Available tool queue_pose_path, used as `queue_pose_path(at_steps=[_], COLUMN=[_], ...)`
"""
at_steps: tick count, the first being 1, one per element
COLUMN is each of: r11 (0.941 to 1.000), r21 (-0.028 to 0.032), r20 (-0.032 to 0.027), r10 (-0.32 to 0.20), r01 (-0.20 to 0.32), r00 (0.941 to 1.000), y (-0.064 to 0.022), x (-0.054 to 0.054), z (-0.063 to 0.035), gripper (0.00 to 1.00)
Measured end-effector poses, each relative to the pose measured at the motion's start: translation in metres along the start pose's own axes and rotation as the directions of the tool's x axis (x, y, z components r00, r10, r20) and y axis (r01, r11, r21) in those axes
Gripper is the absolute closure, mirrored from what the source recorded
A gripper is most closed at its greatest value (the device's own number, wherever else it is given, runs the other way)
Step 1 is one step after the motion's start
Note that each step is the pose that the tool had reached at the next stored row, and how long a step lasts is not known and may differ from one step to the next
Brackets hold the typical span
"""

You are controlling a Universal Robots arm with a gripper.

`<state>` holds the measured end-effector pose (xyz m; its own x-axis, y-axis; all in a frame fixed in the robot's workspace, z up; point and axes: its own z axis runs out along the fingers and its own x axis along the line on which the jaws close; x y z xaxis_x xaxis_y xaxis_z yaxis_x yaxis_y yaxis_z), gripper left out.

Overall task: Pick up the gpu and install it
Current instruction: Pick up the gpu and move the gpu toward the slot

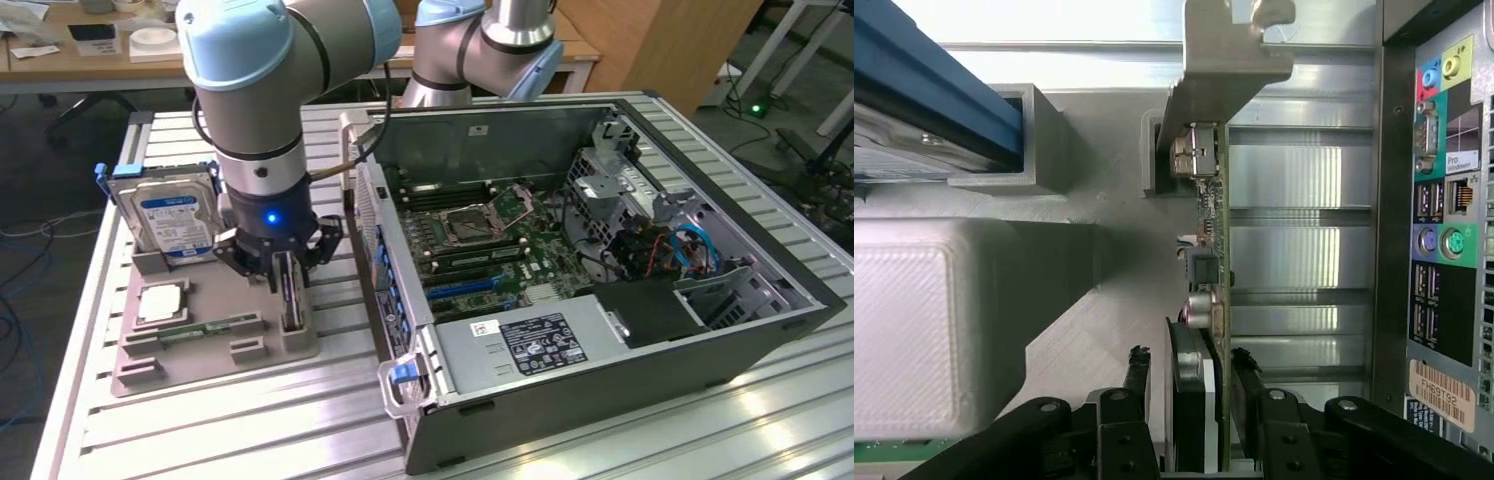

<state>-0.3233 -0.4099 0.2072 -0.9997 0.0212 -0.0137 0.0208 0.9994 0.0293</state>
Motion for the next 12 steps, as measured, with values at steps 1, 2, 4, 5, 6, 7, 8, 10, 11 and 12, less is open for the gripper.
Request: queue_pose_path(at_steps=[1, 2, 4, 5, 6, 7, 8, 10, 11, 12], r11=[1.0000, 1.0000, 1.0000, 1.0000, 1.0000, 1.0000, 1.0000, 1.0000, 1.0000, 1.0000], r21=[0.0001, 0.0001, 0.0001, 0.0001, 0.0001, 0.0001, 0.0000, 0.0001, 0.0001, 0.0001], r20=[-0.0001, -0.0001, 0.0000, 0.0000, -0.0001, -0.0001, 0.0000, 0.0000, 0.0000, 0.0000], r10=[0.000, 0.000, 0.000, 0.000, 0.000, 0.000, 0.000, 0.000, 0.000, 0.000], r01=[0.000, 0.000, 0.000, 0.000, 0.000, 0.000, 0.000, 0.000, 0.000, 0.000], r00=[1.0000, 1.0000, 1.0000, 1.0000, 1.0000, 1.0000, 1.0000, 1.0000, 1.0000, 1.0000], y=[0.0000, 0.0000, 0.0000, 0.0000, 0.0000, 0.0000, 0.0000, 0.0000, 0.0000, 0.0000], x=[0.0000, 0.0000, 0.0000, 0.0000, 0.0000, 0.0000, 0.0000, 0.0000, 0.0000, 0.0000], z=[0.0000, 0.0000, 0.0000, 0.0000, 0.0000, 0.0000, 0.0000, 0.0000, 0.0000, 0.0000], gripper=[0.56, 0.56, 0.63, 0.63, 0.70, 0.70, 0.70, 0.70, 0.70, 0.70])
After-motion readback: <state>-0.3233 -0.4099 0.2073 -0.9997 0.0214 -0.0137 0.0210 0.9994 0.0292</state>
